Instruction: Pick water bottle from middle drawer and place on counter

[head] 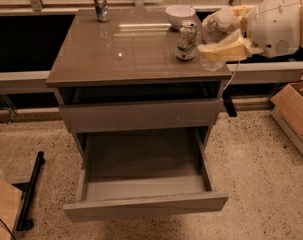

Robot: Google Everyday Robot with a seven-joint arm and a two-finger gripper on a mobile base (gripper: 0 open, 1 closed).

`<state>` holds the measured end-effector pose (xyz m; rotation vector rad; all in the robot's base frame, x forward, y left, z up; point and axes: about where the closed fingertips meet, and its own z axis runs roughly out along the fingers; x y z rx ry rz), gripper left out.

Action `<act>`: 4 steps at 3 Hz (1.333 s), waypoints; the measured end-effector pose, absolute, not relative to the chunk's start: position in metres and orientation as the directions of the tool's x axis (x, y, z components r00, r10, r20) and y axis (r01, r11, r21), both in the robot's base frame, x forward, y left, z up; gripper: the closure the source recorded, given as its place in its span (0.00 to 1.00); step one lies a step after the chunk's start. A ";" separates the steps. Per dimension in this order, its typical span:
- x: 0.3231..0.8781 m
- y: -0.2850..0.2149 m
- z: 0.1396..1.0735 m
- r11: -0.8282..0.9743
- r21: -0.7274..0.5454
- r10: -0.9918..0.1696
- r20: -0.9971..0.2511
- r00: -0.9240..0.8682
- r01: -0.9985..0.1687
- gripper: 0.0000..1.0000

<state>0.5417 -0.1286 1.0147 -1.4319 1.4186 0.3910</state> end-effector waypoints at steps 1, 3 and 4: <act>0.544 -0.125 1.014 0.253 -0.415 -0.511 -0.824 0.243 -0.874 1.00; 0.586 -0.100 1.031 0.267 -0.377 -0.465 -0.856 0.224 -0.887 1.00; 0.619 -0.081 1.027 0.254 -0.314 -0.458 -0.872 0.173 -0.915 1.00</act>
Offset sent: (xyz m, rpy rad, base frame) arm 0.0446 0.0319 0.0295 0.1179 -0.0194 -0.0072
